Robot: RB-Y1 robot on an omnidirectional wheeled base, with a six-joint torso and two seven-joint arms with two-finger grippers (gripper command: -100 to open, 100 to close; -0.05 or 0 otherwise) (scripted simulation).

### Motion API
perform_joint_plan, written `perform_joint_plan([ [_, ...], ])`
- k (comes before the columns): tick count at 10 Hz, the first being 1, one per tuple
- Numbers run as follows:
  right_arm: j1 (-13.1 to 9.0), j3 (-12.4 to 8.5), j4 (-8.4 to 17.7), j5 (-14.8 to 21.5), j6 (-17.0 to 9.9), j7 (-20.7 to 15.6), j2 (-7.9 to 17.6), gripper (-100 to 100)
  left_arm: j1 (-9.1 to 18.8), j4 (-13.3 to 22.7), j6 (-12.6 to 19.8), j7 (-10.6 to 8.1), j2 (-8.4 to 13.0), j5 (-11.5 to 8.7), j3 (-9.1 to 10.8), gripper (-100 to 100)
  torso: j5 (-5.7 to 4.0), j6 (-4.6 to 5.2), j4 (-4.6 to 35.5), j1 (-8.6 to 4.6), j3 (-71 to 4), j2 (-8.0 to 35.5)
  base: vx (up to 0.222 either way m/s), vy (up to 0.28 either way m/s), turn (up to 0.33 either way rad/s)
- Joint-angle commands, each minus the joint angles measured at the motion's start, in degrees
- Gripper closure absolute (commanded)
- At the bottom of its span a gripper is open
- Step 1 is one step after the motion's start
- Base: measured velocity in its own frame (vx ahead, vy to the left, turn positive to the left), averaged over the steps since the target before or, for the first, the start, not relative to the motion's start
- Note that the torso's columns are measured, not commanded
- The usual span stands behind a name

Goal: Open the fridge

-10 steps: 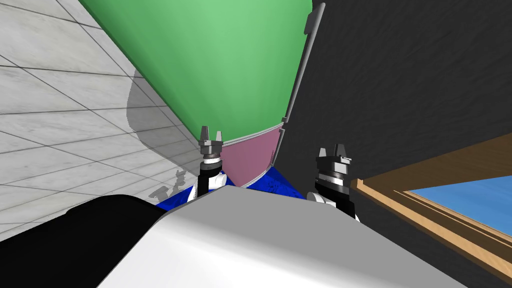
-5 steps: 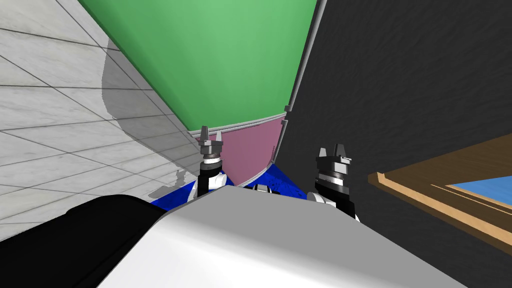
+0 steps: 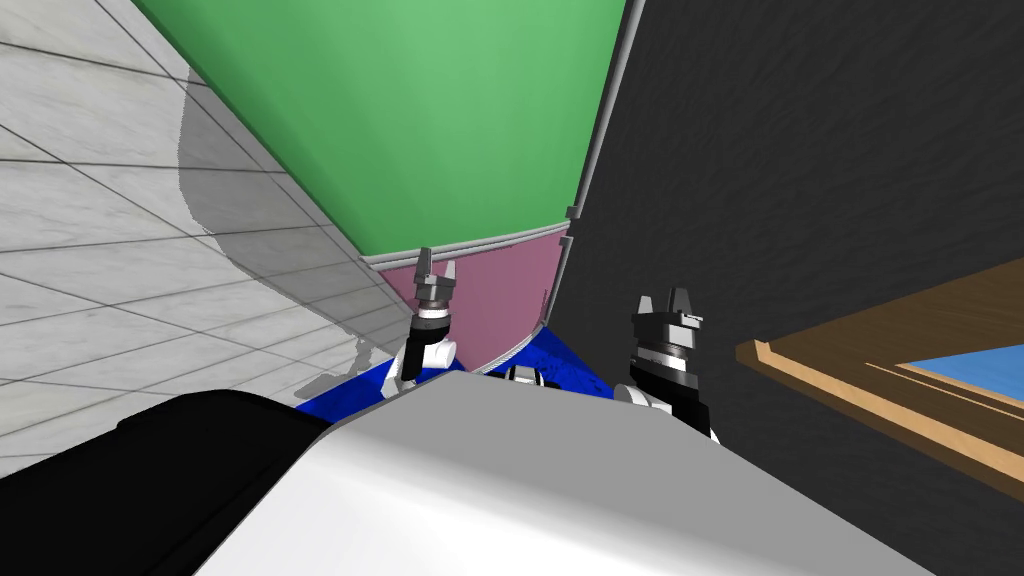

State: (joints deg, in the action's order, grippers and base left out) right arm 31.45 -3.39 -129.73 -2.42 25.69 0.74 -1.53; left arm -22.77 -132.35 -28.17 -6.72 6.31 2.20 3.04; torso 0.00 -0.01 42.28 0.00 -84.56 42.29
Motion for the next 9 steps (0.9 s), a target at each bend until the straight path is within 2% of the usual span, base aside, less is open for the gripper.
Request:
perform_joint_plan([
  [1, 0.00, 0.00, 0.00, 0.00, 0.00, 0.00, 0.00, 0, 4.41, 3.24, 3.25, 0.28, 1.87, -0.17, -1.19, -100, 0.01, 0.01, 0.00, 0.01, -0.01, -0.01, 0.023, -0.047, -0.047],
  [2, 0.00, 0.00, 0.00, 0.00, 0.00, 0.00, 0.00, 0, 5.22, 3.24, 3.25, 0.28, 1.87, -0.17, -1.19, -100, 0.00, 0.01, -0.01, -0.03, -0.02, -0.03, 0.021, -0.037, -0.012],
  [3, 0.00, 0.00, 0.00, 0.00, 0.00, 0.00, 0.00, 0, 6.87, 4.86, 5.07, 0.37, 2.60, -0.32, -1.79, -100, 0.00, 0.00, 0.00, 0.01, -0.02, -0.02, 0.014, -0.044, -0.021],
  [4, 0.00, 0.00, 0.00, 0.00, 0.00, 0.00, 0.00, 0, 7.99, 4.86, 5.07, 0.37, 2.60, -0.32, -1.79, -100, 0.00, 0.01, 0.00, -0.02, 0.00, 0.01, 0.011, -0.035, -0.017],
  [5, 0.00, 0.00, 0.00, 0.00, 0.00, 0.00, 0.00, 0, 9.76, 6.59, 7.05, 0.47, 3.22, -0.49, -2.45, -100, 0.00, 0.00, 0.01, 0.02, 0.01, 0.02, 0.016, -0.035, -0.032],
  [6, 0.00, 0.00, 0.00, 0.00, 0.00, 0.00, 0.00, 0, 10.99, 6.59, 7.05, 0.47, 3.22, -0.49, -2.45, -100, 0.01, 0.01, 0.01, 0.01, 0.00, 0.00, 0.013, -0.032, -0.016],
  [7, 0.00, 0.00, 0.00, 0.00, 0.00, 0.00, 0.00, 0, 12.83, 8.40, 9.15, 0.56, 3.76, -0.66, -3.15, -100, 0.00, 0.00, 0.00, 0.01, -0.01, 0.00, 0.012, -0.046, -0.037],
  [8, 0.00, 0.00, 0.00, 0.00, 0.00, 0.00, 0.00, 0, 14.19, 8.40, 9.15, 0.56, 3.76, -0.66, -3.15, -100, -0.01, 0.01, 0.00, -0.04, -0.01, -0.01, 0.016, -0.037, -0.017],
  [9, 0.00, 0.00, 0.00, 0.00, 0.00, 0.00, 0.00, 0, 16.27, 10.30, 11.36, 0.67, 4.24, -0.84, -3.91, -100, 0.00, 0.00, 0.00, -0.01, -0.01, -0.01, 0.023, -0.038, -0.030],
])
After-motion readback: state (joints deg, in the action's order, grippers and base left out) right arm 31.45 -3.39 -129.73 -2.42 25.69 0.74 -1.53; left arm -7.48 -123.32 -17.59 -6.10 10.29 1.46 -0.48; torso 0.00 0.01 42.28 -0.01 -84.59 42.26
